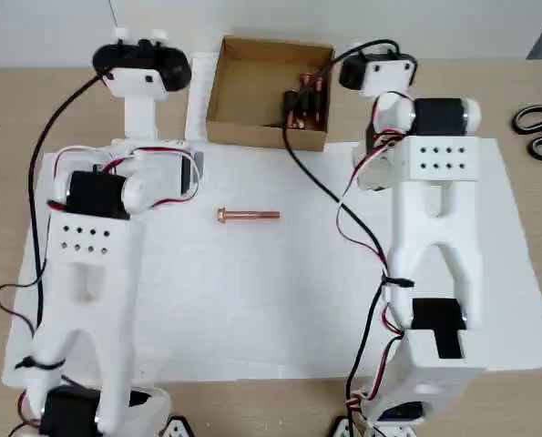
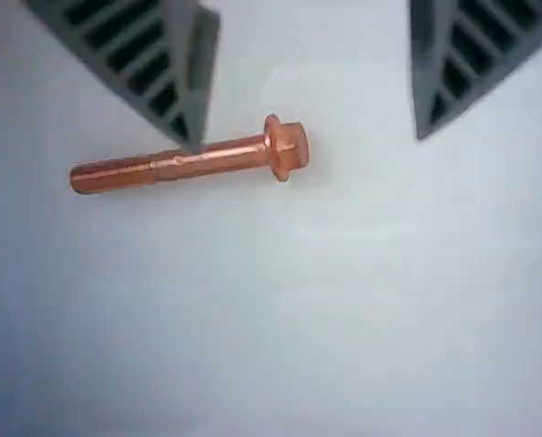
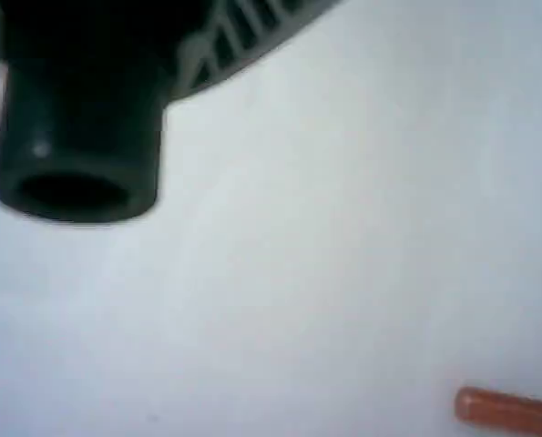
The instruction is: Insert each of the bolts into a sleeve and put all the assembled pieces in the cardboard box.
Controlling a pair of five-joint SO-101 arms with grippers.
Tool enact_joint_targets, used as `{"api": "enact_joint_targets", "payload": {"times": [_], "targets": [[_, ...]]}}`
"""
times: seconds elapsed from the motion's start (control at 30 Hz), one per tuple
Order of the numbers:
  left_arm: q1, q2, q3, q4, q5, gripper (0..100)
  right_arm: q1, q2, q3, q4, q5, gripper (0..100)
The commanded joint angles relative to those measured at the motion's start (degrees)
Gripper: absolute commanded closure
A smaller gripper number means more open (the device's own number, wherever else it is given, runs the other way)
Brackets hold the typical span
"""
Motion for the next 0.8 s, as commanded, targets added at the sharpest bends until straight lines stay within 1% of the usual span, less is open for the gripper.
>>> {"api": "enact_joint_targets", "payload": {"times": [0.0,0.17,0.27,0.33,0.47,0.5,0.6,0.63,0.77], "targets": [[-0.88,5.27,-7.52,3.25,5.63,80,1.89,-4.18,0.0,0.04,-0.62,99.5],[-0.53,18.37,-23.25,11.6,6.77,79,2.07,-4.26,0.0,0.04,-0.62,99.5],[-0.53,26.46,-29.76,14.86,10.99,79,2.07,-4.26,0.0,0.13,-0.62,99.5],[-0.53,31.91,-32.75,15.74,16.18,79,1.98,-4.26,0.0,0.13,-0.62,99.5],[0.62,40.09,-36.62,18.29,31.82,79,1.89,-4.18,0.0,0.04,-0.62,99.5],[1.23,41.58,-37.58,19.08,33.76,79,1.89,-4.09,0.0,0.04,-0.62,99.5],[4.22,44.4,-38.99,21.45,34.99,79,1.8,-3.82,0.0,-0.04,-0.7,99.5],[4.75,44.92,-38.99,21.71,36.75,79,1.8,-3.82,0.0,-0.04,-0.7,99.5],[5.98,45.71,-38.9,22.51,47.65,79,1.71,-3.82,0.0,-0.04,-0.7,99.5]]}}
